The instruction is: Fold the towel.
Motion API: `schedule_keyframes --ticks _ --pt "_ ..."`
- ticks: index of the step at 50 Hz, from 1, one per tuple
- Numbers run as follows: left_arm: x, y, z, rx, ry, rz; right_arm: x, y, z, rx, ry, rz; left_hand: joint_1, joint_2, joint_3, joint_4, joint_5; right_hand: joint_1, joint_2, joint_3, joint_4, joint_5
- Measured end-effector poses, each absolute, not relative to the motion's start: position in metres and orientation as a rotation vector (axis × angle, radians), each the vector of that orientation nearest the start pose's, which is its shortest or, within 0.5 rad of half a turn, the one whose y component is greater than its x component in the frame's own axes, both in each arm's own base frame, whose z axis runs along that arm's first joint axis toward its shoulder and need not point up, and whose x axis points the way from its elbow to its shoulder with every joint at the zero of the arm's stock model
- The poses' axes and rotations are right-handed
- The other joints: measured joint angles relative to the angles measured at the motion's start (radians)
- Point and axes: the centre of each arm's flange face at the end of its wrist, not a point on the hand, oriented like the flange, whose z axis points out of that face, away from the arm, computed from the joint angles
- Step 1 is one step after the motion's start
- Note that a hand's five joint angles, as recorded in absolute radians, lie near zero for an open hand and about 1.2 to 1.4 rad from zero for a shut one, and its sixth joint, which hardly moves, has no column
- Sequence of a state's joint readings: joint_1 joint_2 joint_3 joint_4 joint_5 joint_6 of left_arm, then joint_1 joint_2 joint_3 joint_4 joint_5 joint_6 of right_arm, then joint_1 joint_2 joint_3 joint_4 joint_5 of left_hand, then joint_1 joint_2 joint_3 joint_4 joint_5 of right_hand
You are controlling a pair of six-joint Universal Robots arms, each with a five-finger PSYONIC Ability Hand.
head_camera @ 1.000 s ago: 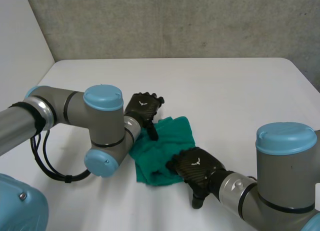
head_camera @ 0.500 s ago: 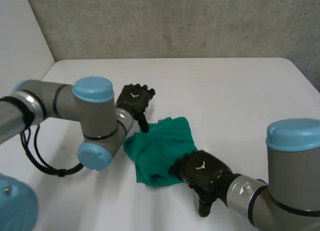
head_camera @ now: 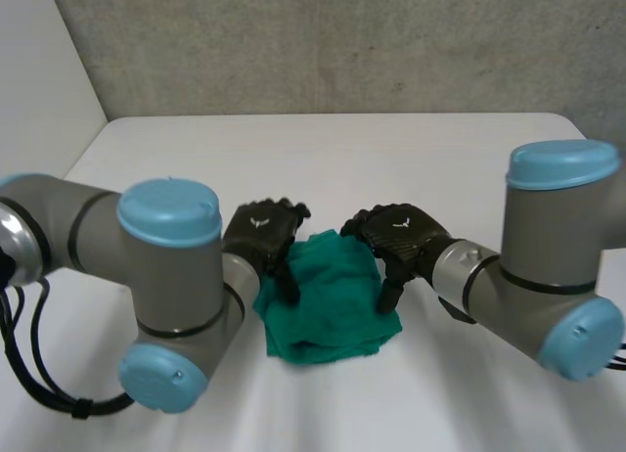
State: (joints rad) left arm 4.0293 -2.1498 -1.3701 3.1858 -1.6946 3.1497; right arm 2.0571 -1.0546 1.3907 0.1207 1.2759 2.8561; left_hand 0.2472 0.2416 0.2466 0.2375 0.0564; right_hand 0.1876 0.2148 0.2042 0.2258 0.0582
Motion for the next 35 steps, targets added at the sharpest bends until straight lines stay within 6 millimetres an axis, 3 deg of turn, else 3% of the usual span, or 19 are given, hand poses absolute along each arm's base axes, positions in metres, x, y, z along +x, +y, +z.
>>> schedule_keyframes --ticks 9,14,29,35 --pt "-0.330 -0.221 0.132 0.783 2.742 -1.786 0.313 -0.268 0.143 -1.102 2.210 -1.395 0.000 0.000 0.000 0.000 0.000 0.000 0.000 0.000 0.000 0.000" --pt "-0.324 -0.221 0.121 0.790 2.747 -1.730 0.313 -0.270 0.138 -1.118 2.220 -1.385 0.000 0.000 0.000 0.000 0.000 0.000 0.000 0.000 0.000 -0.006" --pt "-0.320 -0.225 0.116 0.992 2.595 -1.680 0.312 -0.272 0.137 -1.148 2.237 -1.414 -0.030 -0.027 -0.030 -0.026 -0.013 0.000 0.000 0.000 0.000 -0.006" --pt "-0.319 -0.233 0.122 0.995 2.559 -1.705 0.312 -0.272 0.138 -1.202 2.234 -1.441 -0.030 -0.034 -0.036 -0.031 -0.013 0.000 0.000 0.000 0.000 -0.009"
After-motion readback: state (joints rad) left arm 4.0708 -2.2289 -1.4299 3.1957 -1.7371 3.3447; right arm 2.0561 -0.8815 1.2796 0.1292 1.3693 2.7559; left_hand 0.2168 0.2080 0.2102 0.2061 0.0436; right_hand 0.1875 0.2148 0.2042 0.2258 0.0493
